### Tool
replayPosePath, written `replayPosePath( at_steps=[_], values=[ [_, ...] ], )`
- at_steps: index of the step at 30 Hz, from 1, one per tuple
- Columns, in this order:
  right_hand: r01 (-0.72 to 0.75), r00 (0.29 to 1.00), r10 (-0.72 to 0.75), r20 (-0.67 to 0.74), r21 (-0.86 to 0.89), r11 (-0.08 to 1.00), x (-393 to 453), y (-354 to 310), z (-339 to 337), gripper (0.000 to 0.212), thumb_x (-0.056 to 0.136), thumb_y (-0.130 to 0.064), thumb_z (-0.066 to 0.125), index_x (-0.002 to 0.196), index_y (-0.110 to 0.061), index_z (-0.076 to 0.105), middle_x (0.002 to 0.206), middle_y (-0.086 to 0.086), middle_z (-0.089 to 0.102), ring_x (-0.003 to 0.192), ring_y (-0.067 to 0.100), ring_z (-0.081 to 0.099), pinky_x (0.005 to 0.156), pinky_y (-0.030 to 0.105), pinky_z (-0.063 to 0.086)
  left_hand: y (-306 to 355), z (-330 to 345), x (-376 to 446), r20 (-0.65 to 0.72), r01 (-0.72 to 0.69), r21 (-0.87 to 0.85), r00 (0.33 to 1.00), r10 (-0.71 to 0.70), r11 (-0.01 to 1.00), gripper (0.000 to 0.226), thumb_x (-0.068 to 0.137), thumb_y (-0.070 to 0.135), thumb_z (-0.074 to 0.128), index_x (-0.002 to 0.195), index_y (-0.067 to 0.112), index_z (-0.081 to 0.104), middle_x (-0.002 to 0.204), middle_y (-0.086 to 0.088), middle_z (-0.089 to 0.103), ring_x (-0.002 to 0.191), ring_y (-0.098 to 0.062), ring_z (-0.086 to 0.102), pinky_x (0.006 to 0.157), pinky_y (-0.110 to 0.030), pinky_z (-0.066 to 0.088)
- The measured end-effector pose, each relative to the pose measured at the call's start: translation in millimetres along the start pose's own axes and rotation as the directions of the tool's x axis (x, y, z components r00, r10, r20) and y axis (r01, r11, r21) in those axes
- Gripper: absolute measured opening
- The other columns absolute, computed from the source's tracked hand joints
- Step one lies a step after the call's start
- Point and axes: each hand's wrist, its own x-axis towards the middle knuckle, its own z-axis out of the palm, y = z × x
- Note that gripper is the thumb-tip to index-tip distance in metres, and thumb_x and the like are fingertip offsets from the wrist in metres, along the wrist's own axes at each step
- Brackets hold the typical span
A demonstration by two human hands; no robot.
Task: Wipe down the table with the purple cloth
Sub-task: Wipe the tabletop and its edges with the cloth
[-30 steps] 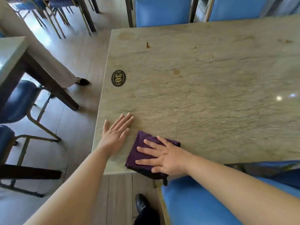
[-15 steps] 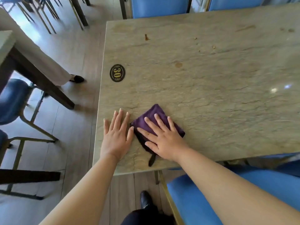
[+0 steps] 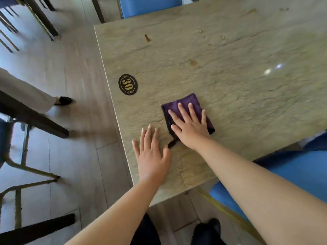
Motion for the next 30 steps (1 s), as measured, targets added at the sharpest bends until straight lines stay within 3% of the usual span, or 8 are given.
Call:
replayPosePath(
  at_steps=[3,5,7,9,15,18,26,30],
  values=[
    [0.039,0.999,-0.039,0.018,-0.009,0.999,-25,10,5,0.054,0.095,-0.060,0.012,0.142,-0.054,-0.014,0.156,-0.015,-0.022,0.143,0.016,-0.024,0.113,0.053,-0.014,-22,-18,12,0.074,-0.087,0.002,0.993,0.087,0.996,0.060,0.094,0.039,0.042,0.151,0.027,0.026,0.161,0.010,0.013,0.149,-0.010,0.002,0.121,-0.037,-0.008],
    [-0.182,0.983,0.182,0.007,0.040,0.982,-28,6,6,0.053,0.095,-0.061,0.010,0.141,-0.054,-0.014,0.157,-0.013,-0.022,0.144,0.016,-0.023,0.114,0.055,-0.012,-41,-32,32,0.116,-0.182,0.015,0.977,0.179,0.983,0.055,0.097,0.038,0.041,0.150,0.026,0.030,0.160,0.011,0.014,0.148,-0.010,0.005,0.121,-0.038,-0.008],
    [-0.474,0.880,0.476,0.012,0.116,0.873,-25,-22,8,0.054,0.096,-0.058,0.009,0.145,-0.049,-0.013,0.157,-0.008,-0.022,0.144,0.021,-0.023,0.113,0.060,-0.010,-60,-43,56,0.162,-0.264,0.021,0.953,0.257,0.964,0.052,0.099,0.037,0.038,0.149,0.025,0.032,0.161,0.010,0.014,0.149,-0.009,0.001,0.120,-0.039,-0.010],
    [-0.618,0.782,0.624,0.020,0.159,0.770,-23,-68,13,0.055,0.097,-0.055,0.008,0.146,-0.044,-0.014,0.158,-0.002,-0.023,0.143,0.029,-0.024,0.110,0.065,-0.008,-76,-53,80,0.196,-0.343,0.044,0.924,0.329,0.938,0.049,0.100,0.035,0.036,0.148,0.026,0.033,0.160,0.009,0.017,0.149,-0.010,0.003,0.121,-0.042,-0.008],
    [-0.316,0.934,0.327,-0.145,0.097,0.944,-30,-142,38,0.056,0.091,-0.058,0.008,0.146,-0.049,0.001,0.161,0.000,0.001,0.146,0.036,-0.001,0.107,0.068,-0.004,-98,-69,150,0.144,-0.492,0.115,0.868,0.476,0.863,0.050,0.099,0.017,0.035,0.148,0.024,0.034,0.158,0.005,0.023,0.148,-0.015,0.014,0.122,-0.042,-0.001],
    [-0.228,0.964,0.232,-0.130,0.048,0.973,-4,-124,27,0.054,0.090,-0.059,-0.001,0.143,-0.054,-0.010,0.160,-0.006,-0.013,0.146,0.029,-0.016,0.110,0.065,-0.009,-100,-68,193,0.108,-0.502,0.101,0.864,0.492,0.859,0.047,0.100,0.020,0.035,0.147,0.024,0.035,0.159,0.002,0.022,0.149,-0.017,0.012,0.122,-0.041,0.000],
    [-0.380,0.918,0.391,-0.067,0.131,0.916,133,-72,-19,0.051,0.095,-0.060,0.008,0.142,-0.055,-0.011,0.158,-0.010,-0.021,0.144,0.026,-0.022,0.110,0.064,-0.011,-89,-61,292,0.104,-0.463,0.106,0.885,0.453,0.880,0.048,0.103,0.030,0.031,0.150,0.024,0.030,0.161,0.003,0.016,0.150,-0.016,0.004,0.122,-0.037,0.001],
    [-0.569,0.813,0.582,0.003,0.209,0.795,192,-71,-37,0.055,0.096,-0.058,0.010,0.145,-0.047,-0.012,0.158,-0.004,-0.023,0.142,0.032,-0.027,0.107,0.068,-0.013,-94,-56,296,0.101,-0.470,0.097,0.882,0.461,0.878,0.048,0.103,0.033,0.029,0.151,0.029,0.027,0.161,0.008,0.016,0.149,-0.011,0.004,0.122,-0.034,0.001]
  ],
)
